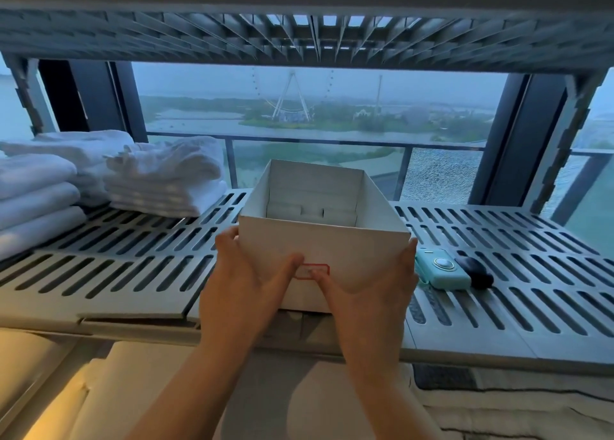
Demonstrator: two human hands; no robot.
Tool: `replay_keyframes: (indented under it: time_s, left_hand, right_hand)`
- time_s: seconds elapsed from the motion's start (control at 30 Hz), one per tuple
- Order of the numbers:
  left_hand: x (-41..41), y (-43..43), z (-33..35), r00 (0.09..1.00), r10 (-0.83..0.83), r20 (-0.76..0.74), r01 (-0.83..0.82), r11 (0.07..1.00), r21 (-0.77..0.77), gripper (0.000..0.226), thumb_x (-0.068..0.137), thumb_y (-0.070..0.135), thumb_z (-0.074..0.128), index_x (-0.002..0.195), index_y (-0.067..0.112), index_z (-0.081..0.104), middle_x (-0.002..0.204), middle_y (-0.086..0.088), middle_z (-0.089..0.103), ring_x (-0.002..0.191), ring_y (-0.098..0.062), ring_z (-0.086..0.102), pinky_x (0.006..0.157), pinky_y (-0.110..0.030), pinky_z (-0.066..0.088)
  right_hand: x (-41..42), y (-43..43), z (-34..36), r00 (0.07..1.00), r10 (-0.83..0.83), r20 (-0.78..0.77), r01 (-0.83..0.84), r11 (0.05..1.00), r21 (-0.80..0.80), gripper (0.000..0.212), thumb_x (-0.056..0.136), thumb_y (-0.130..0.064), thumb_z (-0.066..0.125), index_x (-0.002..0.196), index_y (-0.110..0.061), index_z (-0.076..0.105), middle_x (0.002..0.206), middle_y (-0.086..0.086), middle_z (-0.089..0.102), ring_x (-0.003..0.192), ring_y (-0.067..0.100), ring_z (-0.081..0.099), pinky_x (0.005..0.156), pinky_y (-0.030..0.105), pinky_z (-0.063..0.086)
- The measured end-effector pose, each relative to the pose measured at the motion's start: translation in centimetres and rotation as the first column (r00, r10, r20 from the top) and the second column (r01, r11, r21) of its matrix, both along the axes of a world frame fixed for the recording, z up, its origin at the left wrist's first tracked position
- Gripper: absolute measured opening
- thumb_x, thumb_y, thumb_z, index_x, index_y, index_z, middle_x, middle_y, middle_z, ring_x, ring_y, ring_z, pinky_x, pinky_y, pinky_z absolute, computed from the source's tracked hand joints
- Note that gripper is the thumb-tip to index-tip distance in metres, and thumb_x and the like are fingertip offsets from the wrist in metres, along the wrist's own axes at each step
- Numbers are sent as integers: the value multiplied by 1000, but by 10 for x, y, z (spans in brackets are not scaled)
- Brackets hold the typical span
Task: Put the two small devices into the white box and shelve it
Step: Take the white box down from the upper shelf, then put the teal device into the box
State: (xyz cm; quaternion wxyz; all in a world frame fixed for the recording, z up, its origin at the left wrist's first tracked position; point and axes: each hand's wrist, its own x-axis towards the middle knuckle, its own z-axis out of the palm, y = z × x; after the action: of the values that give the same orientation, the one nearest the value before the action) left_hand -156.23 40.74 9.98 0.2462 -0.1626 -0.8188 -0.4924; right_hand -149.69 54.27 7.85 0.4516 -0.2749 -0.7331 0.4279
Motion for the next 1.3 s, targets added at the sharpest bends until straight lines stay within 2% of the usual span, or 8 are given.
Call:
replay_keyframes:
  time_s: [0.13,0.23,0.33,0.47,0.63,0.83,1.03,1.3]
  left_hand:
    - [-1,-2,16,996,19,-90,-20,1000,-13,99,68,77,69,143,31,25,144,-1,45,128,-23,53,94,-45,51]
    - [0,0,33,917,3,-399,-56,991,-123,103,77,69,70,151,12,28,154,-12,36,143,-29,37,113,-52,37]
    - [2,7,45,803,-84,-589,-65,971,-228,78,82,58,71,139,9,50,153,-14,41,149,-30,29,119,-57,23]
    - [14,24,48,722,-229,-653,-11,940,-342,43,86,47,71,113,14,69,134,-7,62,139,-28,46,117,-59,25]
    - [35,52,51,713,-338,-615,87,912,-401,34,88,43,71,110,18,71,121,0,68,123,-23,60,113,-54,33]
    - [60,100,69,760,-427,-490,139,843,-520,39,84,51,72,113,25,68,114,5,70,106,-17,65,110,-39,39]
    - [80,171,70,753,-504,-424,202,789,-580,41,80,44,76,114,25,65,111,6,70,93,-14,70,75,-25,53]
    - [68,248,38,930,-336,-147,187,779,-599,60,83,49,74,133,31,48,133,7,57,103,-14,67,74,-20,47]
  right_hand:
    - [3,1,1,1000,22,-17,-22,1000,7,146,47,-84,77,153,-52,-17,162,-8,18,153,22,17,110,54,39]
    - [7,4,5,1000,11,-7,-11,999,39,144,49,-82,78,153,-53,-17,160,4,25,148,29,31,104,56,44]
    - [11,14,11,1000,1,-27,2,997,77,126,60,-85,65,154,-51,-12,160,2,28,147,26,34,104,55,46]
    - [23,31,12,997,34,-74,-23,989,148,92,78,-91,33,155,-47,7,159,-2,31,144,19,38,105,50,46]
    - [37,56,13,996,-26,-80,41,981,190,76,93,-75,21,151,-27,33,151,-1,44,134,18,50,102,51,49]
    - [47,115,19,991,-119,52,102,959,265,59,99,-63,24,137,-22,44,136,6,55,124,22,55,96,45,52]
    - [54,190,25,986,-104,131,67,964,259,39,97,-45,46,130,-24,49,132,4,58,121,20,55,98,41,49]
    - [53,271,24,952,16,305,-101,959,266,27,96,-30,58,123,-26,56,112,-2,52,109,18,57,86,28,39]
